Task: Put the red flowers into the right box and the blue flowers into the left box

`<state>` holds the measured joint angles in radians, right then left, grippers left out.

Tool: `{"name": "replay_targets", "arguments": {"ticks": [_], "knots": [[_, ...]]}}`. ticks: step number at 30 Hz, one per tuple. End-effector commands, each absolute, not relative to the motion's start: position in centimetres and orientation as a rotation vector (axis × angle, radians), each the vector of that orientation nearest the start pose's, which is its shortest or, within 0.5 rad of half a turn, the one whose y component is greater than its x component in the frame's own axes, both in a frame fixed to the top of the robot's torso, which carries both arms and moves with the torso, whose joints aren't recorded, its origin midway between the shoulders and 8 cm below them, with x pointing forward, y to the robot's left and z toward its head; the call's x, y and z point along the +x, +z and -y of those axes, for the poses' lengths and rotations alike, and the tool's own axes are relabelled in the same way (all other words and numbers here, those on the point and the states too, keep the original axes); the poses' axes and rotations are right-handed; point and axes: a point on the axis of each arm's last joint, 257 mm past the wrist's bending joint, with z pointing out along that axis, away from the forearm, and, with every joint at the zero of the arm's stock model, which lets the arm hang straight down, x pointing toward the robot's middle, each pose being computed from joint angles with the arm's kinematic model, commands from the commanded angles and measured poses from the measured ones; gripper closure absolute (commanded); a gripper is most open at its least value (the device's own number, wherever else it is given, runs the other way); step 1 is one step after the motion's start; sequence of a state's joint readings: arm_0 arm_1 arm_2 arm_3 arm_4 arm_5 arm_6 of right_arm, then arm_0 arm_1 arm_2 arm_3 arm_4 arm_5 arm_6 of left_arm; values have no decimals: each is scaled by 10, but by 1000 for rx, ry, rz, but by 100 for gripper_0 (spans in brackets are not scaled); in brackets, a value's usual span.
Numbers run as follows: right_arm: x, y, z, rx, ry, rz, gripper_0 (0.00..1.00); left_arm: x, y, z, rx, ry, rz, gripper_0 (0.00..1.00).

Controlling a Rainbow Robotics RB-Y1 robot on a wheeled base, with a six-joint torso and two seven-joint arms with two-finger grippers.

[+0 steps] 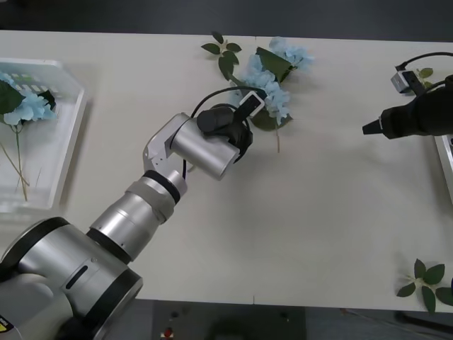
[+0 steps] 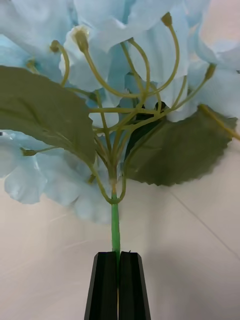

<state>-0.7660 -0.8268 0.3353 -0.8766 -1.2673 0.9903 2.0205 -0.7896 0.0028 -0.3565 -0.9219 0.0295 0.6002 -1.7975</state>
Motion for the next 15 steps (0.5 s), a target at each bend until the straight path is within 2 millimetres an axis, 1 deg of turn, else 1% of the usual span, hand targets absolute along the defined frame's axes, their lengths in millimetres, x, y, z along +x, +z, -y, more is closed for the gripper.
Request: {"name": "replay_targets", "arguments": {"ticks": [1,2,3,4,7,12,15], "knots": [[613,-212,357,-336,217,-2401,0,639,-263,5,831,97,-1940,62],[613,-212,357,-337,218,-2403,0,639,-262,5,830,96,-1935,44],[613,-212,357,-334,217,-2402,0,640,-261,6,830,93,-1926,20],[613,-212,357,-334,217,-2402,0,639,-263,8,830,88,-1920,12],[614,-211,358,-333,216,-2399,0,636,-266,11,831,77,-1911,10],[614,-212,357,-335,217,-2400,0,629,-272,25,830,45,-1925,10],[614,-212,357,-335,216,-2400,0,628,-282,22,835,53,-1946,10]]}}
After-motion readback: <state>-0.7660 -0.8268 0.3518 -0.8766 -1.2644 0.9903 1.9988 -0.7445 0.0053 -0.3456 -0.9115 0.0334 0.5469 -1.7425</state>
